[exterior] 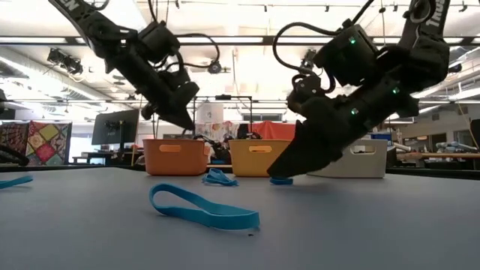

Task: Sort rubber bands into baskets
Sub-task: Put the blue rubber band into the orange bin

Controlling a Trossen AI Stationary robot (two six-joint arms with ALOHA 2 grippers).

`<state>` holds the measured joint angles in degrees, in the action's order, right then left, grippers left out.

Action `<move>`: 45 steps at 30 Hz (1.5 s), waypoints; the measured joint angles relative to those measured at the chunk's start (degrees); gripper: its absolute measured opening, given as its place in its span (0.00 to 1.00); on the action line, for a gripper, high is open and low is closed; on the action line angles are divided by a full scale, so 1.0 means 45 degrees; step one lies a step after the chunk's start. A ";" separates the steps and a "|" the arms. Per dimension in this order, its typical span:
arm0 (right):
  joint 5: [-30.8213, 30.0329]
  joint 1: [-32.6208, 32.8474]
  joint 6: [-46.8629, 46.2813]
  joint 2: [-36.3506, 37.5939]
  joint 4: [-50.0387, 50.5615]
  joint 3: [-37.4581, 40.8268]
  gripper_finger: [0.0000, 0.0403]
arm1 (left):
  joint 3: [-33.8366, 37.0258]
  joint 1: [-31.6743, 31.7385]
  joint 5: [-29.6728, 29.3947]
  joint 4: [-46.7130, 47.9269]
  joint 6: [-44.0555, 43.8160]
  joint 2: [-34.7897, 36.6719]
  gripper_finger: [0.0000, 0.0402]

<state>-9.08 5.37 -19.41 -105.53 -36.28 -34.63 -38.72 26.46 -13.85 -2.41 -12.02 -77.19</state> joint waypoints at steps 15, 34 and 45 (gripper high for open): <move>-0.0170 -0.0108 0.1358 0.0592 0.0158 0.0000 0.48 | -0.0005 0.1228 0.0108 0.0674 0.0094 -0.0004 0.53; -0.1401 -0.0248 0.1734 0.0664 0.2483 -0.0029 0.43 | -0.0005 -0.0614 0.2842 -0.0888 0.1179 0.0092 0.54; -0.1299 -0.0203 0.1927 0.0616 0.1666 0.0010 0.05 | 0.0425 -0.4079 0.4951 -0.3705 0.2339 -0.0015 0.54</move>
<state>-14.92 4.45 -10.74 -102.76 -28.78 -34.59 -36.81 8.10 8.43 -19.09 -1.50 -77.25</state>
